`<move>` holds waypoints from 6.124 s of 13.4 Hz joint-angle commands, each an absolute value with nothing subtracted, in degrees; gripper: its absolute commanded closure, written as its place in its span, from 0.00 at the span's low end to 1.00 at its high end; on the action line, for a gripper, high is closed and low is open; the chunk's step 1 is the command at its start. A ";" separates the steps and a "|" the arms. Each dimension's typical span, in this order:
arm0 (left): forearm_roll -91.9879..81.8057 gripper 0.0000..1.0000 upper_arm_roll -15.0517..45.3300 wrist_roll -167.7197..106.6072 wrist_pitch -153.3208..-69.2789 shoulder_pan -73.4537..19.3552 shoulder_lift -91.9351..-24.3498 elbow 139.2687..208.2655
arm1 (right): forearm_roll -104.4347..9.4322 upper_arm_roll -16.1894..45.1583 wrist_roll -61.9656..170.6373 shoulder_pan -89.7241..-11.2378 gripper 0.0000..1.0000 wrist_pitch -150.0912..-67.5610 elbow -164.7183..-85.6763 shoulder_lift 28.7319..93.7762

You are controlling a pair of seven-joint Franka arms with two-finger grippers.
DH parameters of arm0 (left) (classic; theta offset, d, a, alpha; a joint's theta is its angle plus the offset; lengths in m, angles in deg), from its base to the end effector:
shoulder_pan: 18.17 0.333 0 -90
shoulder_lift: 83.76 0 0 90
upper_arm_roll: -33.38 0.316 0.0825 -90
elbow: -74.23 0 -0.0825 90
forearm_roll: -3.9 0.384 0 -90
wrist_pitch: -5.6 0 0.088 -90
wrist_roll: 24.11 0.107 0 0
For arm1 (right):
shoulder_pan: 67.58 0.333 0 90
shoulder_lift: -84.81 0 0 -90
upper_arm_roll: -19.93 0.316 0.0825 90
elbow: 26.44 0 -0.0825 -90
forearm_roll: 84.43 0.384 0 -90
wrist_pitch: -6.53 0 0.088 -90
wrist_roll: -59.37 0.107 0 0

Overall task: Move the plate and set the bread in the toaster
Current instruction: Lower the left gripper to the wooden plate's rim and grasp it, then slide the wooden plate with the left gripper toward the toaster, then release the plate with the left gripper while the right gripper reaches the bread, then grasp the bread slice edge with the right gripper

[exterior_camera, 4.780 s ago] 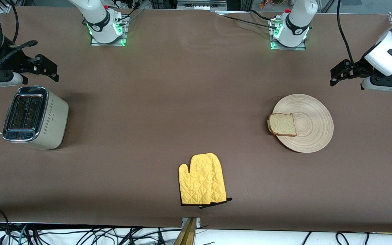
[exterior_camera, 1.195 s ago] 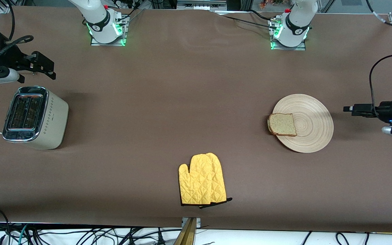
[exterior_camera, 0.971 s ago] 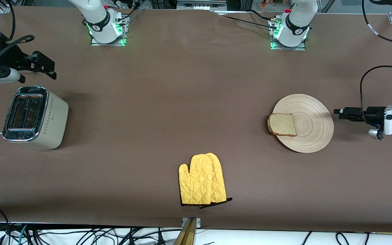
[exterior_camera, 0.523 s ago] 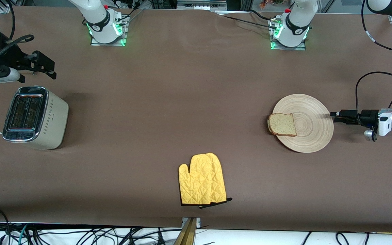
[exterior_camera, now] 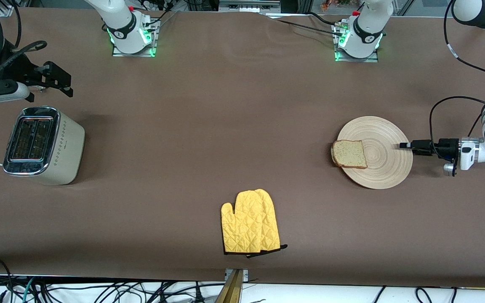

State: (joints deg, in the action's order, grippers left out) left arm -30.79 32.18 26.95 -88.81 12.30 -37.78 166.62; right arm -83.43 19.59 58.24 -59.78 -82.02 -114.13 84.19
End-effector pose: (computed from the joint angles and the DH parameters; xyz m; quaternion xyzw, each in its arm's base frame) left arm 0.5543 0.2465 0.1357 0.8919 -0.0366 -0.0958 0.4405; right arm 0.5508 0.0741 0.6353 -0.9971 -0.0751 -0.0016 0.0088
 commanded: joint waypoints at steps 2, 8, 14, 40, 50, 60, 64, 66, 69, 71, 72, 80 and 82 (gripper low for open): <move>-31.78 1.00 31.88 27.93 -90.29 12.59 -37.27 165.20 | -83.82 19.85 57.70 -59.84 0.00 -82.06 -114.24 84.98; -36.95 1.00 30.92 23.73 -84.69 12.24 -37.80 165.02 | -83.38 19.76 57.79 -59.84 0.00 -82.24 -114.24 85.07; -40.91 1.00 19.33 7.66 -83.17 11.28 -37.89 163.00 | -83.56 19.84 57.78 -59.84 0.00 -82.24 -114.15 84.98; -54.91 0.00 19.40 16.94 -99.97 -19.15 -32.17 162.83 | -74.00 20.02 57.96 -57.21 0.00 -88.38 -115.38 77.17; -12.40 0.00 18.44 16.15 -83.87 -7.01 -45.69 150.08 | -48.36 20.46 61.31 -52.29 0.00 -118.51 -128.30 64.96; 11.72 0.00 26.08 -29.93 -86.32 -21.41 -67.38 157.95 | -14.57 30.20 37.31 -52.29 0.00 -142.60 -149.39 64.50; 11.20 0.00 26.08 -31.84 -96.88 -21.08 -80.58 171.60 | -10.27 35.05 35.65 -52.29 0.00 -149.29 -150.45 62.93; 9.02 0.00 26.17 -27.83 -93.13 -20.46 -82.61 171.44 | -5.45 35.14 31.36 -52.29 0.00 -149.30 -150.45 61.78; 3.06 0.00 26.17 -22.44 -90.46 -16.35 -82.71 169.33 | 0.80 35.14 25.46 -52.20 0.00 -149.30 -150.37 60.03; 1.35 0.00 25.65 -22.61 -90.46 -14.75 -82.71 169.07 | 3.62 35.14 22.82 -51.94 0.02 -149.30 -150.28 59.15; 2.66 0.00 25.12 -23.13 -90.38 -14.92 -82.97 169.06 | 5.20 35.05 21.07 -51.85 0.08 -149.30 -150.28 58.71; 4.52 0.00 24.32 -23.23 -87.57 -14.84 -83.33 167.93 | 7.41 35.14 19.03 -51.06 0.52 -149.21 -149.84 58.35; 4.52 0.00 24.41 -23.14 -87.56 -14.75 -83.15 167.75 | 7.41 35.14 19.11 -51.06 0.62 -149.21 -149.84 58.44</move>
State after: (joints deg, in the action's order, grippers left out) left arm 3.38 24.55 -23.67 -88.54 -15.07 -82.62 168.43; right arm 5.84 34.72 20.50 -51.14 -148.41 -150.08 58.28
